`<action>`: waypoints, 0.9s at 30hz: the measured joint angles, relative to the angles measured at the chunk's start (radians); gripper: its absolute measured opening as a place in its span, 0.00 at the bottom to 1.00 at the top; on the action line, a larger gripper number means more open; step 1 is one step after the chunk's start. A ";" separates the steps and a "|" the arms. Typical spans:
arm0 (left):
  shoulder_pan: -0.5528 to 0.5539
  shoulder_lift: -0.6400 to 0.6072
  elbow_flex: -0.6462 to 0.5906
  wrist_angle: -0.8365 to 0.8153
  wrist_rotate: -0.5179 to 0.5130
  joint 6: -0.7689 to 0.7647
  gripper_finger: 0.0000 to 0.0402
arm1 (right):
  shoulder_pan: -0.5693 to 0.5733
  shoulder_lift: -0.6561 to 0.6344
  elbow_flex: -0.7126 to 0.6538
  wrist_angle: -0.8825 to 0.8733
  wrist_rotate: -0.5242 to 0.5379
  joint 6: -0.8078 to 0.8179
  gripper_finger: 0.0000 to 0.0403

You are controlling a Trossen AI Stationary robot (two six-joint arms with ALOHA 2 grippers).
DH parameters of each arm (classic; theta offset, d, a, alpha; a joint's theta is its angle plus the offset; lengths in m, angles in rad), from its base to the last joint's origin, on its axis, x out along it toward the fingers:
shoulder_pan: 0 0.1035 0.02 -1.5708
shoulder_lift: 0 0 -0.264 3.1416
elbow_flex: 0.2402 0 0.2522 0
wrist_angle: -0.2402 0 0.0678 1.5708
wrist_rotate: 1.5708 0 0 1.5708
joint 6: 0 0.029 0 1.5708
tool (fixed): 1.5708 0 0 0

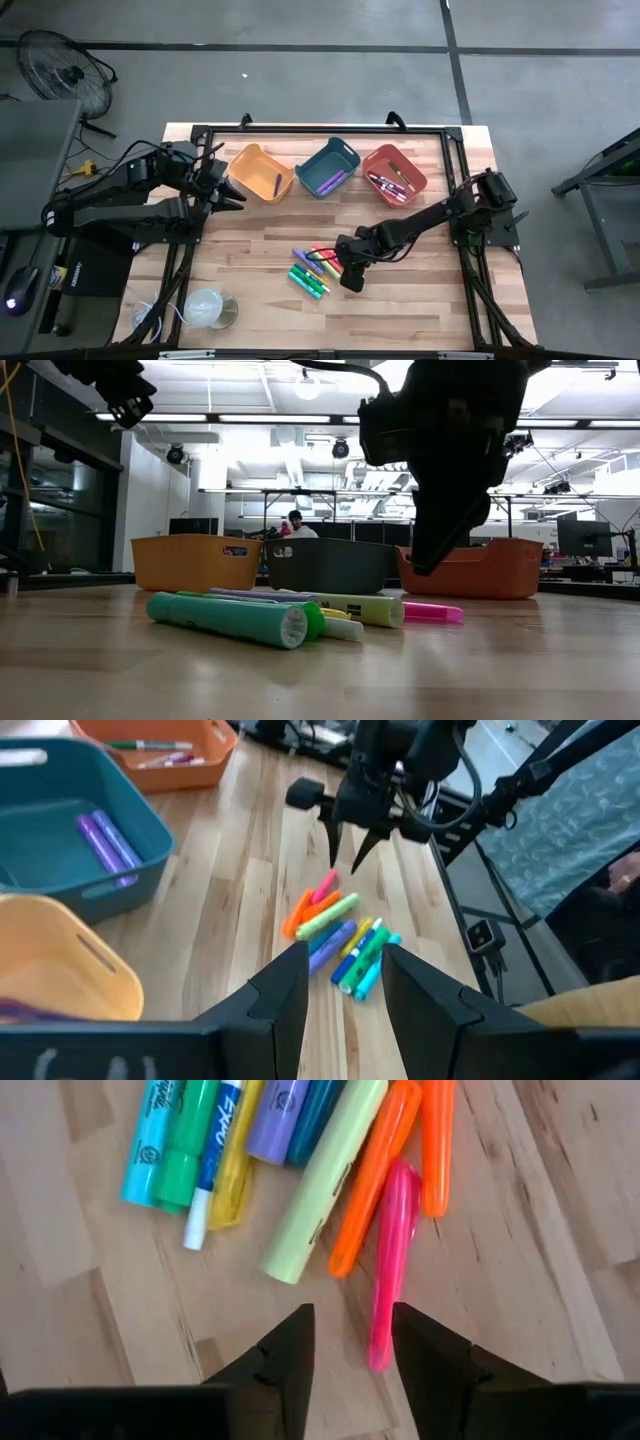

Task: Pick & Place Markers
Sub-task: Put the pink pen into the yellow bin

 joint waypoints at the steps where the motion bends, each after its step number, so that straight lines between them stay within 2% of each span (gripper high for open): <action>1: 0.000 0.000 0.000 -0.007 0.000 0.002 0.31 | 0.000 0.000 0.000 0.000 0.002 0.001 0.33; 7: 0.000 0.000 0.000 -0.007 -0.003 0.003 0.31 | 0.002 0.012 0.000 0.002 0.021 -0.031 0.39; 15: 0.000 0.000 0.000 -0.032 -0.038 0.010 0.31 | 0.007 0.057 0.000 -0.015 0.079 -0.040 0.39; 27: 0.000 0.000 0.000 -0.032 -0.053 0.011 0.31 | 0.016 0.110 0.004 0.007 0.080 -0.063 0.39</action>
